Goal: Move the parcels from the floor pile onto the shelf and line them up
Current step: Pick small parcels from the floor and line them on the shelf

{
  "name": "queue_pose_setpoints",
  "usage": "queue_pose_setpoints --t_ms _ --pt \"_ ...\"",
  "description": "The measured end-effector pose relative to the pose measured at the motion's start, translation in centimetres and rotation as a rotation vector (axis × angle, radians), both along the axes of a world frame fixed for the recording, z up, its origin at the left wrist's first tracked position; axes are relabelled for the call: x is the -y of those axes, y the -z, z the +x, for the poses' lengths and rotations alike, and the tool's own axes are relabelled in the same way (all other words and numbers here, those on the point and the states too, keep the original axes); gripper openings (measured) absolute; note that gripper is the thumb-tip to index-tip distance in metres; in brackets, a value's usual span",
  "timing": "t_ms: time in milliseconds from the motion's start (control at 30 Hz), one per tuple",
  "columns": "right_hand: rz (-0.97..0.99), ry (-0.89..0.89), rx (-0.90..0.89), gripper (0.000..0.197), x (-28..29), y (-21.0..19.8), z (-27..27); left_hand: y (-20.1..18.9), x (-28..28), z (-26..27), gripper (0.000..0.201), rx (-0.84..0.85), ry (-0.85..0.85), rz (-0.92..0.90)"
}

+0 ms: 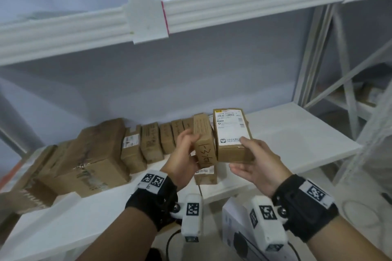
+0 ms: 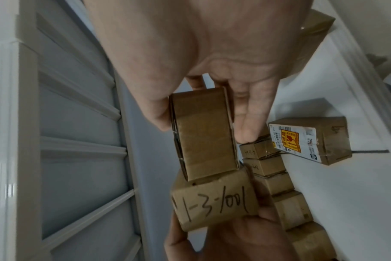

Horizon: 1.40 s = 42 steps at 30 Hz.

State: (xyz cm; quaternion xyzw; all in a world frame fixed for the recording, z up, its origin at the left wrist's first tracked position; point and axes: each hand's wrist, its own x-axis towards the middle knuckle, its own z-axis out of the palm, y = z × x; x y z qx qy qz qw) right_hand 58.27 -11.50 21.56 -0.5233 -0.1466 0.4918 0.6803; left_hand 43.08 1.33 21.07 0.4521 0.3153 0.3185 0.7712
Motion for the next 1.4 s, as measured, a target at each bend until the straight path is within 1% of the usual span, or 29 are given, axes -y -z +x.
queue_pose_setpoints --t_ms 67,100,200,300,367,400,467,533,633,767,900,933,1033,1133,1233,1300,1400 --pt "-0.006 0.014 0.029 0.042 -0.1 0.4 0.0 0.6 -0.3 0.7 0.068 -0.021 0.046 -0.006" --pt "-0.013 0.023 0.035 0.041 -0.2 0.5 0.2 0.8 -0.4 0.9 0.068 -0.024 0.063 -0.018" --pt "-0.041 0.035 0.028 0.037 -0.4 0.9 0.9 2.0 -1.0 1.4 0.057 -0.019 0.100 -0.057" --pt "-0.063 0.038 0.039 0.036 -0.9 1.4 1.4 3.2 -1.3 1.6 0.052 -0.009 0.170 -0.071" --pt "-0.076 0.046 0.049 0.036 -1.3 1.8 1.7 3.3 -1.5 2.1 0.042 0.003 0.187 -0.071" --pt "-0.080 0.047 0.052 0.035 -1.6 1.9 1.9 3.2 -1.5 2.2 0.040 0.011 0.191 -0.072" --pt "-0.094 0.054 0.055 0.033 -2.1 2.3 2.2 3.3 -1.7 2.5 0.043 0.017 0.178 -0.070" --pt "-0.108 0.063 0.038 0.034 -2.7 2.6 2.3 3.1 -2.0 2.5 0.037 0.000 0.167 -0.026" --pt "-0.118 0.051 0.004 0.038 -3.2 3.1 2.0 2.7 -2.2 2.0 0.038 -0.053 0.160 0.068" --pt "-0.106 0.039 0.007 0.039 -3.3 3.5 1.4 2.4 -2.5 1.4 0.052 -0.086 0.121 0.046" --pt "-0.117 0.022 0.002 0.040 -2.9 3.7 1.2 2.5 -2.3 0.8 0.036 -0.110 0.142 0.040" --pt "-0.118 0.017 0.000 0.040 -2.8 3.7 1.3 2.5 -2.3 0.8 0.037 -0.112 0.153 0.048" --pt "-0.113 -0.008 0.006 0.039 -2.2 3.9 1.3 2.5 -1.9 0.8 0.053 -0.109 0.174 0.074" --pt "-0.111 0.005 0.026 0.038 -1.7 4.0 1.5 2.6 -1.7 1.2 0.060 -0.132 0.174 0.101" --pt "-0.113 0.038 0.039 0.038 -1.2 4.2 1.9 3.0 -1.5 1.8 0.060 -0.201 0.143 0.089" --pt "-0.114 0.048 0.035 0.037 -0.9 4.1 2.0 3.3 -1.3 2.2 0.056 -0.242 0.119 0.055" --pt "-0.130 0.041 0.030 0.037 -0.6 4.3 2.2 3.6 -1.1 2.5 0.054 -0.290 0.137 0.037"
